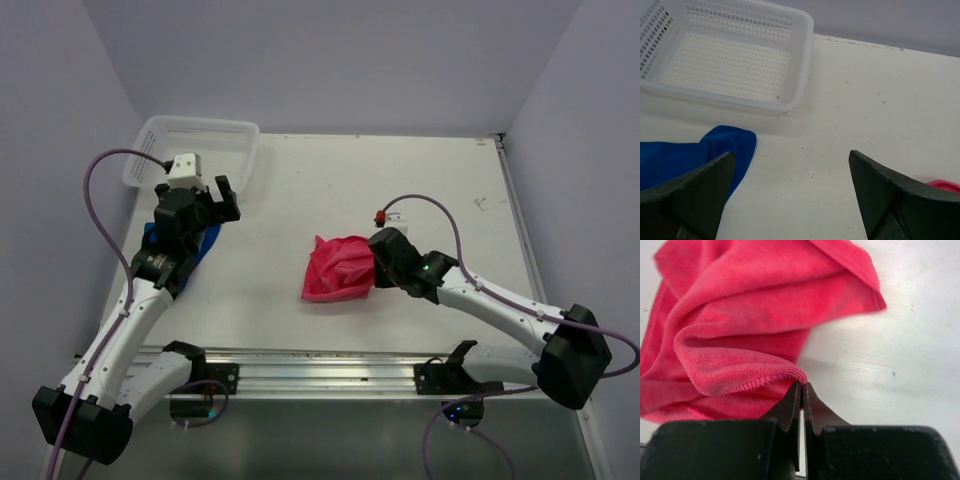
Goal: Roll the towels
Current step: Flatten the towel
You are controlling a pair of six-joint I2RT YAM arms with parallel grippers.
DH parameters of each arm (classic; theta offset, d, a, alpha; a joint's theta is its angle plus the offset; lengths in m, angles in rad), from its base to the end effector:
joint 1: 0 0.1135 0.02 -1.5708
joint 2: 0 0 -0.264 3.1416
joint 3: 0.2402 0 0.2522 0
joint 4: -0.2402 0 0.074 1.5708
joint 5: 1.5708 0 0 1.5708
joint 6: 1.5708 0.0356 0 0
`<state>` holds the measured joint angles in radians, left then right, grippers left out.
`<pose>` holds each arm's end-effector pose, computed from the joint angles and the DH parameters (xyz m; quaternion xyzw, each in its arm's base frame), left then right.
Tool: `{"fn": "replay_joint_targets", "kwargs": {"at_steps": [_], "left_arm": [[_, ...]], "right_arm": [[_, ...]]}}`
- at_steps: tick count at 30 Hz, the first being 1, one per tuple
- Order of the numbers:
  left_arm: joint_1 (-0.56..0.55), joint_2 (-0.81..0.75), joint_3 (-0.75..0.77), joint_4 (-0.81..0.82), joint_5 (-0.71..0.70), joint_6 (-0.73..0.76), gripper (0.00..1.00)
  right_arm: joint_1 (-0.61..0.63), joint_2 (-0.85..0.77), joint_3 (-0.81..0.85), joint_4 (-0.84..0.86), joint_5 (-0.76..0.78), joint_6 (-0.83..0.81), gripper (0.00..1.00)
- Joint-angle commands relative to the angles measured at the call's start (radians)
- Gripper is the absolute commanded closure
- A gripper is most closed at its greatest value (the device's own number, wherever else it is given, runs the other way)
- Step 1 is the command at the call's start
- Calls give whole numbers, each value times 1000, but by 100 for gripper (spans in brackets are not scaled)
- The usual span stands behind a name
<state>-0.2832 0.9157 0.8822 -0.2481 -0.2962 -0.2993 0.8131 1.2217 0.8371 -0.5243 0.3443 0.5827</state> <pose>0.2043 -0.0486 0.3446 -0.0950 0.7899 -0.0577 0.6031 0.1773 0.1700 0.2405 -0.0518 0.9320 0.0816 0.3494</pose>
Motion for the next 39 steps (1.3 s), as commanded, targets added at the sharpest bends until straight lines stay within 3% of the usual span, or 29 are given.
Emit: {"fn": "replay_joint_targets", "kwargs": {"at_steps": [1, 6, 13, 23, 25, 26, 39], "left_arm": [[-11, 44, 12, 41, 109, 3, 0], [-31, 118, 17, 59, 328, 5, 1], [-134, 268, 8, 76, 549, -34, 12], [-373, 414, -45, 119, 418, -98, 25], [-392, 445, -48, 145, 402, -104, 37], [-410, 454, -51, 153, 388, -107, 38], [-481, 661, -75, 346, 316, -64, 39]], "right_arm": [[-48, -96, -73, -49, -13, 2, 100], [-110, -142, -170, -77, 10, 19, 100], [-187, -134, -260, -23, -48, 42, 100], [-258, -148, -268, -11, -71, 17, 100], [-279, -157, -276, -6, -88, 3, 100], [-288, -162, -279, -3, -96, -3, 100], [-336, -145, -309, 61, -177, -46, 100]]}}
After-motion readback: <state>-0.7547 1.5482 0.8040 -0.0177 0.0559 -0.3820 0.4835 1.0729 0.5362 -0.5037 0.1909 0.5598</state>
